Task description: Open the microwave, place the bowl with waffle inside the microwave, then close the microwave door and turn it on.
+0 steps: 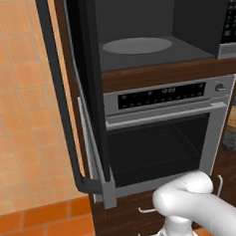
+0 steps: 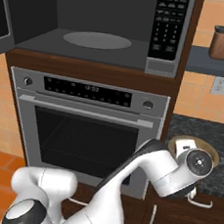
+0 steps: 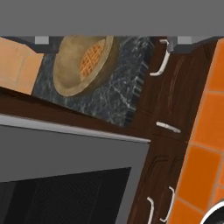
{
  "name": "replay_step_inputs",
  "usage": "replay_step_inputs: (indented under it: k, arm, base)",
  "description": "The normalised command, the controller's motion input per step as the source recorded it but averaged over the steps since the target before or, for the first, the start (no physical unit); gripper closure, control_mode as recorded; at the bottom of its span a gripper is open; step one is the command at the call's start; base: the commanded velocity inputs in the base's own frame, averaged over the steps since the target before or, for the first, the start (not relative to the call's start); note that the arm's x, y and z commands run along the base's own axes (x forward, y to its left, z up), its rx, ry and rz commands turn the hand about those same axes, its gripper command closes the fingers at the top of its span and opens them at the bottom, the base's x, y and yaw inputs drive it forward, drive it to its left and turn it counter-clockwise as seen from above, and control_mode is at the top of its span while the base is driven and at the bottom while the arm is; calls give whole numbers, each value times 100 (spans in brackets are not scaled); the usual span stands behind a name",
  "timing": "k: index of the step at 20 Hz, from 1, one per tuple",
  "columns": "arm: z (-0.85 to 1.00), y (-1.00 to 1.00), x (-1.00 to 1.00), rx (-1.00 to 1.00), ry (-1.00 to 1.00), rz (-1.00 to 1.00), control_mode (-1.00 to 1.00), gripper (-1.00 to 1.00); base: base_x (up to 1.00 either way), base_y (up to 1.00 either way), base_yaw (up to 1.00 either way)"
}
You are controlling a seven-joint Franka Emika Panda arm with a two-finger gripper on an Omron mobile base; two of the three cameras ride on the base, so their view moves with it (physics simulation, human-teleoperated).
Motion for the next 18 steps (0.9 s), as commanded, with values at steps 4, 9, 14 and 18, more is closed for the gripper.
replay_step_inputs:
  k: [4, 9, 14, 18]
  arm:
    - [-29, -33, 28, 0, 12, 6, -100, -100]
    - [-21, -19, 32, 1, 8, 3, -100, -100]
    - [-27, -22, 46, 4, 10, 1, -100, -100]
    - [-27, -30, 42, 5, 10, 0, -100, -100]
  base:
    - [0, 0, 0]
    - [0, 0, 0]
    - [0, 0, 0]
    - [0, 0, 0]
